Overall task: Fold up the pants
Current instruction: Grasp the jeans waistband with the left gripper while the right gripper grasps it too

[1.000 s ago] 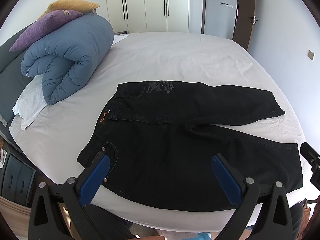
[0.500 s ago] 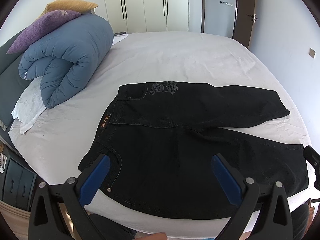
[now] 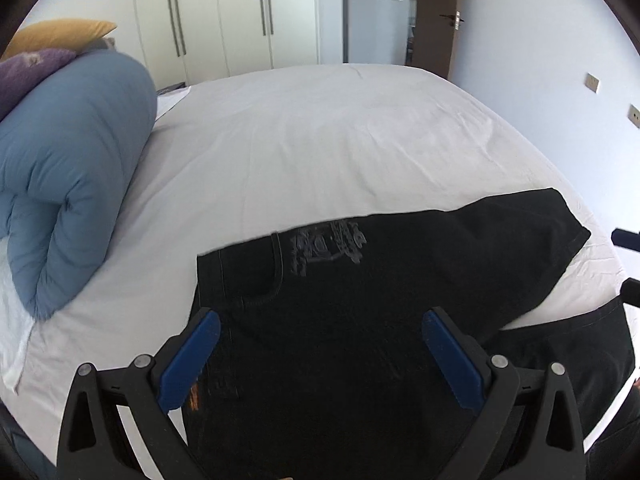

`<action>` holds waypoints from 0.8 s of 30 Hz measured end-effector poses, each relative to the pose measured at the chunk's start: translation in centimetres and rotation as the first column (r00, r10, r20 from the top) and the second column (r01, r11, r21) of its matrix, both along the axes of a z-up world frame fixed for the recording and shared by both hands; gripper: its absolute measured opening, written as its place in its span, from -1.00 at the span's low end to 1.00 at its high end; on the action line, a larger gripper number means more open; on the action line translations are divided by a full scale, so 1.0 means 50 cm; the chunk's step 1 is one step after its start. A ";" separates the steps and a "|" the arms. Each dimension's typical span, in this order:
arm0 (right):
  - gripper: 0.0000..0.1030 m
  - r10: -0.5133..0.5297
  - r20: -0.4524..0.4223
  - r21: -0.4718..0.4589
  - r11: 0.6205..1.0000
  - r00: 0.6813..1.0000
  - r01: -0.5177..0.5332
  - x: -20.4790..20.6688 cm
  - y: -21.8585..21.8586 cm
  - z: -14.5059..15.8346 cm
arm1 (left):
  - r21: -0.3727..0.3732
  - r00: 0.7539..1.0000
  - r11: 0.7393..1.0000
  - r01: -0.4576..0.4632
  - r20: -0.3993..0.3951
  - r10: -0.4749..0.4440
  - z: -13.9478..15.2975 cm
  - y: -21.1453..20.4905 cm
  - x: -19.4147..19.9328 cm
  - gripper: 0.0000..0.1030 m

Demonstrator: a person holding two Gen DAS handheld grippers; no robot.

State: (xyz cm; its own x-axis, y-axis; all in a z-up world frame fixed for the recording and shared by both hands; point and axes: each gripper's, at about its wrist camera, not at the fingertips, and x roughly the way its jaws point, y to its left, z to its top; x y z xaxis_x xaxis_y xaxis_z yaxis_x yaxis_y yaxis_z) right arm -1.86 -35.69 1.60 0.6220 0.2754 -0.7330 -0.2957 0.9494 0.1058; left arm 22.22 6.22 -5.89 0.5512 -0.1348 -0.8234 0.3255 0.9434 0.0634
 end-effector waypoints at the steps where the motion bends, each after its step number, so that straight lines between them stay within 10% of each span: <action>1: 1.00 0.041 0.003 0.000 0.999 0.999 -0.041 0.033 0.002 -0.002 | 0.004 0.999 0.999 0.038 0.003 -0.038 -0.006 -0.010 0.045 0.99; 9: 0.84 0.218 -0.023 -0.041 0.975 0.976 -0.219 0.246 0.012 -0.084 | 0.116 0.956 0.959 0.258 -0.171 -0.237 -0.141 -0.054 0.310 0.17; 14: 0.62 0.259 -0.060 -0.045 0.964 0.964 -0.262 0.316 0.017 -0.145 | 0.201 0.929 0.922 0.329 -0.243 -0.279 -0.221 -0.057 0.373 0.19; 20: 0.56 0.328 -0.074 -0.042 0.942 0.942 -0.332 0.343 0.058 -0.186 | 0.153 0.938 0.950 0.272 -0.263 -0.227 -0.256 0.000 0.407 0.81; 24: 0.48 0.366 -0.075 -0.026 0.929 0.928 -0.368 0.322 0.072 -0.180 | 0.058 0.907 0.945 0.323 -0.304 -0.291 -0.252 0.012 0.402 -0.09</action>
State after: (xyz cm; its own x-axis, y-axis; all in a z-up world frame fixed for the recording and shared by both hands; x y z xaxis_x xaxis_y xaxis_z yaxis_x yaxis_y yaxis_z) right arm 14.23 -32.07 -7.40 0.4309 0.4457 -0.7847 -0.6177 0.7796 0.1036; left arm 42.33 6.81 -18.50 0.2341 -0.1637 -0.9583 0.6172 0.7867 0.0164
